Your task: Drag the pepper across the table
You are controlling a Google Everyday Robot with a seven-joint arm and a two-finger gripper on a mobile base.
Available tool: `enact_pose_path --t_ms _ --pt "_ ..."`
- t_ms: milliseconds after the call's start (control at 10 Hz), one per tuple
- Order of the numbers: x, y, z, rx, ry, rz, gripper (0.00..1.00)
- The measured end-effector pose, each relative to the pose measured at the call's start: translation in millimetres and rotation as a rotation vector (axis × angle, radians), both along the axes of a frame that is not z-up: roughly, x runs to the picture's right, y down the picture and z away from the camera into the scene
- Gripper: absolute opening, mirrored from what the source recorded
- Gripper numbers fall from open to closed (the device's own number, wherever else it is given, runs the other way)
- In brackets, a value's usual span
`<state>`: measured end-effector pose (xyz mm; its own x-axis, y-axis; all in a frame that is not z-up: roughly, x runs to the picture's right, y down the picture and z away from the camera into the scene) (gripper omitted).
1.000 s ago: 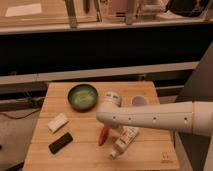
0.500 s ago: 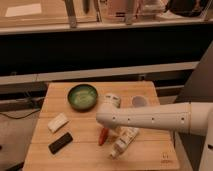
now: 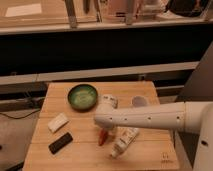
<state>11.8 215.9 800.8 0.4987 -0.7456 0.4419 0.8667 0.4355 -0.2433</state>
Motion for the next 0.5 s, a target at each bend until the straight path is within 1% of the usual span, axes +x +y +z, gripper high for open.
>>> enact_pose_path --t_ms 200,500 --pt "-5.2 3.3 2.1 -0.009 -0.007 -0.011 0.8" --pt "-24.6 7.7 3.2 -0.02 -0.026 -0.042 0.8"
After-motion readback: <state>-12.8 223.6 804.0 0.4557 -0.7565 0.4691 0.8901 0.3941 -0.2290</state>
